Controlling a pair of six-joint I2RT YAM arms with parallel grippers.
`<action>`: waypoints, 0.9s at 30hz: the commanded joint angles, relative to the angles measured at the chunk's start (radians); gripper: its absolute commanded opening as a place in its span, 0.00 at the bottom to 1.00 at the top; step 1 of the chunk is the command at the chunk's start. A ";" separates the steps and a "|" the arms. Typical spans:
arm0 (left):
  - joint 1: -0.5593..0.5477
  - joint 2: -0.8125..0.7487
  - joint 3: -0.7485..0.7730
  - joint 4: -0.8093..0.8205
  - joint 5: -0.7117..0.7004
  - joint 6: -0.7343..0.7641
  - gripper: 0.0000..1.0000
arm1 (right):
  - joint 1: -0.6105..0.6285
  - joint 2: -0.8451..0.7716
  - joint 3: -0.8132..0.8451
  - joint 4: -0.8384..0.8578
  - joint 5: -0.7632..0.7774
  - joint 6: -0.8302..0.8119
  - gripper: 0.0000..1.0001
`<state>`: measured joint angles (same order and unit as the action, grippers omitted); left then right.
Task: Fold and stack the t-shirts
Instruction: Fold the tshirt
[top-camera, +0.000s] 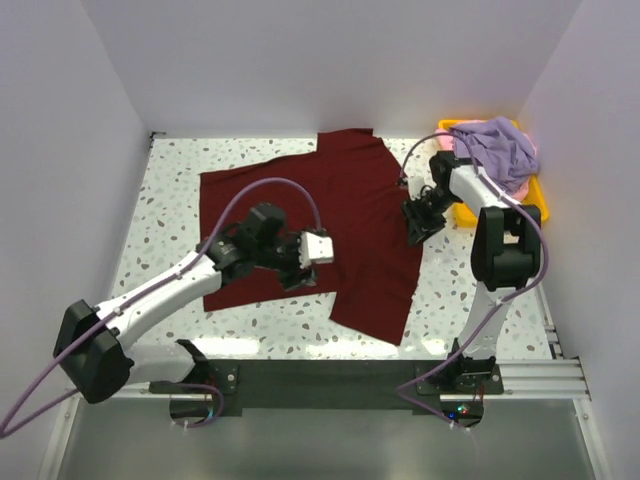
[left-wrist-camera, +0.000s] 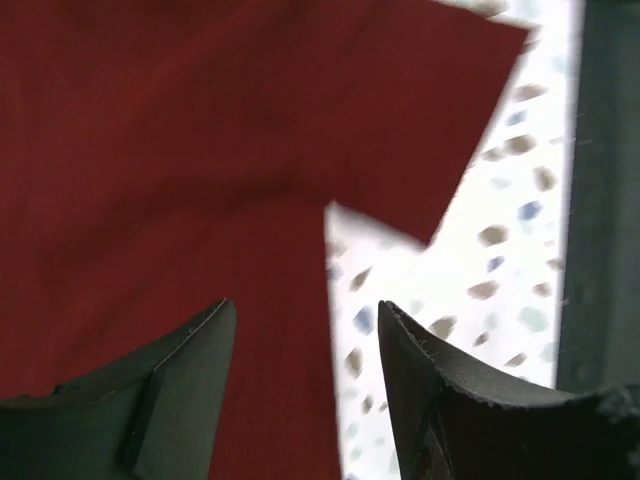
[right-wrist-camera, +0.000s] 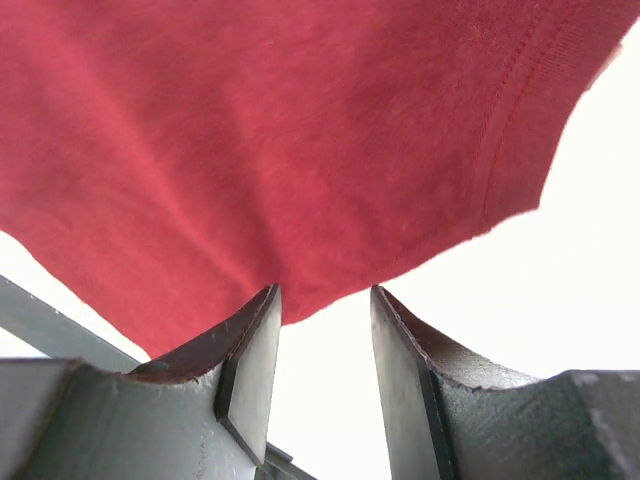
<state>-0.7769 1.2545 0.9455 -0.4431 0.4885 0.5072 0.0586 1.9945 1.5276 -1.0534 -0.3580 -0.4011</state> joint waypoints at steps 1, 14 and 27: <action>0.167 -0.026 -0.045 -0.107 -0.056 -0.007 0.63 | 0.000 -0.118 0.008 -0.043 -0.007 -0.053 0.45; 0.606 0.175 -0.099 -0.309 -0.174 0.158 0.59 | 0.044 -0.148 -0.201 0.027 0.044 -0.068 0.44; 0.844 0.473 -0.073 -0.181 -0.383 0.208 0.57 | 0.116 -0.109 -0.316 0.148 0.152 -0.044 0.44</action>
<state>0.0139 1.6192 0.9089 -0.7002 0.2111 0.6743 0.1646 1.8771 1.2186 -0.9714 -0.2466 -0.4454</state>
